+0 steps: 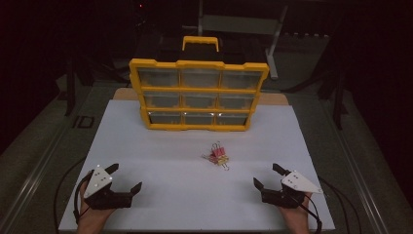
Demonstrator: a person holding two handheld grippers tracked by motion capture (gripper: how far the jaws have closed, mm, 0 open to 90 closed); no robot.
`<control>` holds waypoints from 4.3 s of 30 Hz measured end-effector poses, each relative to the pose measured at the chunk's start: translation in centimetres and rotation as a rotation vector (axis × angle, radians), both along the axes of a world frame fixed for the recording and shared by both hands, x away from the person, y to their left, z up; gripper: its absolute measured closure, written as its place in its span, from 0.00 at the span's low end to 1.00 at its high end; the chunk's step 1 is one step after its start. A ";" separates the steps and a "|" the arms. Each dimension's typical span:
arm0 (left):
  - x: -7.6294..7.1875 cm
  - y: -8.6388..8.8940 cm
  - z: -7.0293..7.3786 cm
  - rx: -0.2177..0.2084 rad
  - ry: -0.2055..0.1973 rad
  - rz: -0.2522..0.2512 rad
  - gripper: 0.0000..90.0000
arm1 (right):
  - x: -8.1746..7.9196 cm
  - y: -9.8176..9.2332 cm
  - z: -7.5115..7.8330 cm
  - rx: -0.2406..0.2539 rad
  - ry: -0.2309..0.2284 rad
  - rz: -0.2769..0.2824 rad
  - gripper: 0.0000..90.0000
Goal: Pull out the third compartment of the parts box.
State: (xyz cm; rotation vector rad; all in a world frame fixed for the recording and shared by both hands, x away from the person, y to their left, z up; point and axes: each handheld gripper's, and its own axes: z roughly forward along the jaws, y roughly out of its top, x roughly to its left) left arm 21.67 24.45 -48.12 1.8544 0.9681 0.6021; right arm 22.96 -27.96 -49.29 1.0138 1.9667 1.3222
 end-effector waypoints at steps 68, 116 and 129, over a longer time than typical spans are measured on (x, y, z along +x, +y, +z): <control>0.0 -0.2 -0.1 -0.007 0.004 0.011 0.01 | 5.6 4.8 10.0 -0.080 -0.103 0.003 0.11; 0.1 -0.1 -0.2 -0.008 0.006 0.010 0.01 | 13.4 8.3 13.4 -0.248 -0.125 -0.034 0.11; 0.1 -0.1 -0.2 -0.009 0.006 0.009 0.01 | 15.0 9.5 13.3 -0.335 -0.114 -0.045 0.11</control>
